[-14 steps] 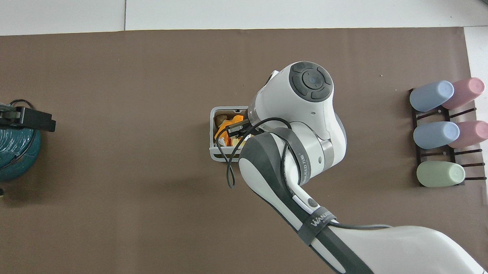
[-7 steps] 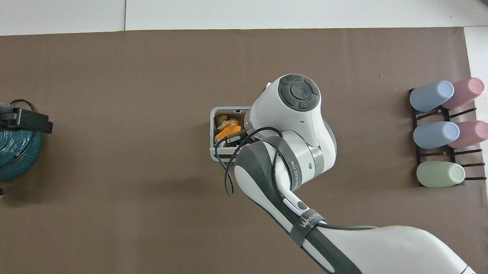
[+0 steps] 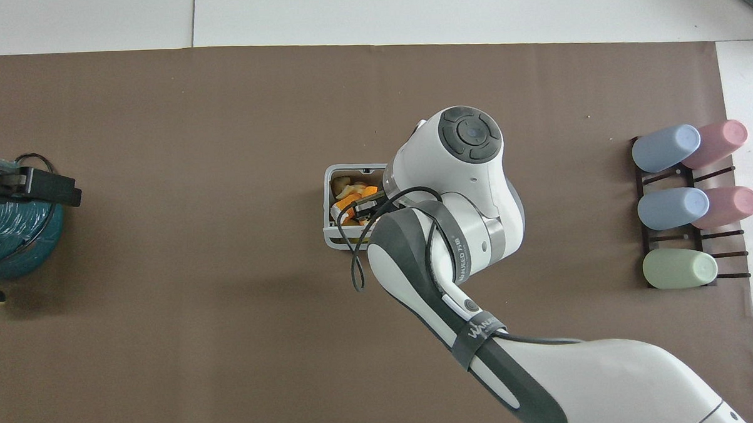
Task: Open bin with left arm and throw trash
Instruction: 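Lower the orange piece into the bin and open the right gripper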
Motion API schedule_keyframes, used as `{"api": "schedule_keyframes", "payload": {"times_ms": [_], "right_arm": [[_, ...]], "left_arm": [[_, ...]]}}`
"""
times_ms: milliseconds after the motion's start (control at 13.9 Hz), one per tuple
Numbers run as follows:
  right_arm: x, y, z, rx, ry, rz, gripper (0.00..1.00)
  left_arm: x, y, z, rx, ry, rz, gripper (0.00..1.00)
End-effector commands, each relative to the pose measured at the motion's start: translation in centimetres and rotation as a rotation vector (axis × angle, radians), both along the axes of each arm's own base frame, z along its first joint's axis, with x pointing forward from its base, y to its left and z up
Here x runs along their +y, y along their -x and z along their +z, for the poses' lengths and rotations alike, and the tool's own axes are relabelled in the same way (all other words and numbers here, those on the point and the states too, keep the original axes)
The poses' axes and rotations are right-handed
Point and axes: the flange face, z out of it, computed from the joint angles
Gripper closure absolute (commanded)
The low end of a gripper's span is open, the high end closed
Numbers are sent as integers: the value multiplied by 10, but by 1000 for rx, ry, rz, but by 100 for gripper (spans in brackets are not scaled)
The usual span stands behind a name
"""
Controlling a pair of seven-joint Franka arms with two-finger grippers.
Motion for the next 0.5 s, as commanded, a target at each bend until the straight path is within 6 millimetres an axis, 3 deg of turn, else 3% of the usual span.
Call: {"api": "schedule_keyframes", "payload": {"times_ms": [0, 215, 430], "right_arm": [[1, -3, 4, -8, -26, 6, 34], [6, 0, 5, -6, -27, -21, 23], [6, 2, 15, -7, -31, -18, 23]], "left_arm": [[4, 8, 1, 8, -13, -5, 0], [4, 8, 1, 6, -13, -5, 0], [4, 8, 0, 9, -13, -5, 0]]}}
